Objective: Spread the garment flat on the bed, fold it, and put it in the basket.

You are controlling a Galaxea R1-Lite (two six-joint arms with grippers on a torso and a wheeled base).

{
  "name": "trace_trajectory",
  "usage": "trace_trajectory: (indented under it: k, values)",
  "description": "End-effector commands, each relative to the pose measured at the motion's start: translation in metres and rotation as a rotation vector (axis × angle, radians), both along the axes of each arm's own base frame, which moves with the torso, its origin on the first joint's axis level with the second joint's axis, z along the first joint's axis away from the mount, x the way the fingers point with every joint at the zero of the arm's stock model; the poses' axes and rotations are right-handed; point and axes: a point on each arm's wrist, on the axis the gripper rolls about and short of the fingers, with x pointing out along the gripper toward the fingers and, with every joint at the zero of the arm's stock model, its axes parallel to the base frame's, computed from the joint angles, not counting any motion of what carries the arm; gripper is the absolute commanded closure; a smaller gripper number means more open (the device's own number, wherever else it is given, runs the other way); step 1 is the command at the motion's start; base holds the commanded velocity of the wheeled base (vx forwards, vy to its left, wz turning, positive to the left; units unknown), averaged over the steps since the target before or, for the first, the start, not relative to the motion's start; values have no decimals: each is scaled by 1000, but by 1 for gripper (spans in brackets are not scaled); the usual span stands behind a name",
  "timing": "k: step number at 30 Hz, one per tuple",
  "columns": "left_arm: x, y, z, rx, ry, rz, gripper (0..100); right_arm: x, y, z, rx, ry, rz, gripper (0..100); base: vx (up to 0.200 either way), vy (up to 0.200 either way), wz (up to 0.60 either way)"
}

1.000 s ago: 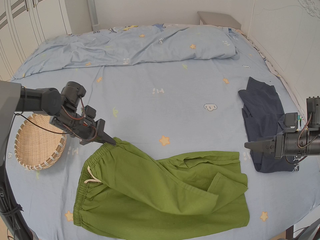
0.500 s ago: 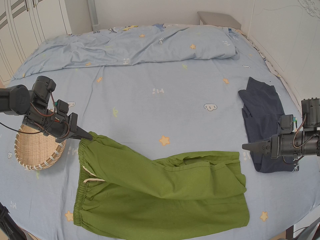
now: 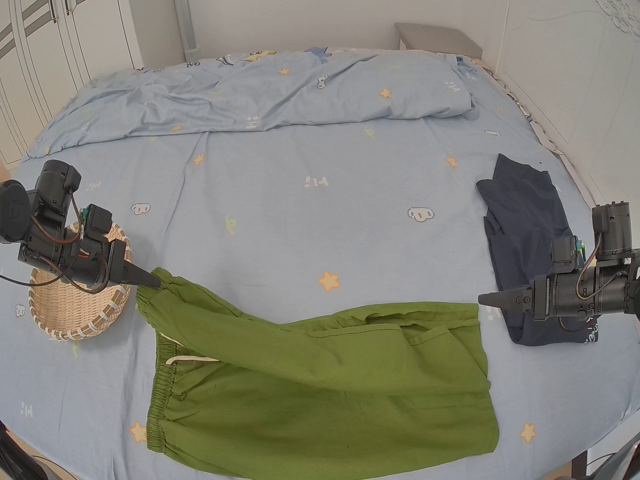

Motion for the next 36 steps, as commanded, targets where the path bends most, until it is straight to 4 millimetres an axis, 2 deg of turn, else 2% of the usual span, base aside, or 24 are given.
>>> trace_trajectory:
  k: [1, 6, 9, 15, 19, 25, 29, 36]
  values:
    - [-18, 6, -1, -16, -43, -52, 100, 4, 9, -15, -8, 59, 34, 0, 0, 0, 0]
    - [-19, 2, -4, -22, -46, -70, 100, 5, 21, -29, -18, 109, 77, 0, 0, 0, 0]
    - [-19, -6, -6, -24, -36, -96, 100, 7, 35, -46, -27, 146, 127, 0, 0, 0, 0]
    - [-19, -9, -9, -24, -27, -106, 100, 12, 47, -68, -21, 117, 166, 0, 0, 0, 0]
    - [-17, -10, -14, -24, -23, -112, 100, 7, 52, -72, -13, 107, 191, 0, 0, 0, 0]
    - [-15, -18, -22, -23, -42, -141, 100, -14, 71, -83, -39, 161, 281, 0, 0, 0, 0]
    - [-14, -20, -23, -23, -44, -148, 100, -26, 70, -83, -42, 166, 300, 0, 0, 0, 0]
    - [-11, -20, -28, -25, -27, -150, 100, -58, 65, -59, -38, 136, 341, 0, 0, 0, 0]
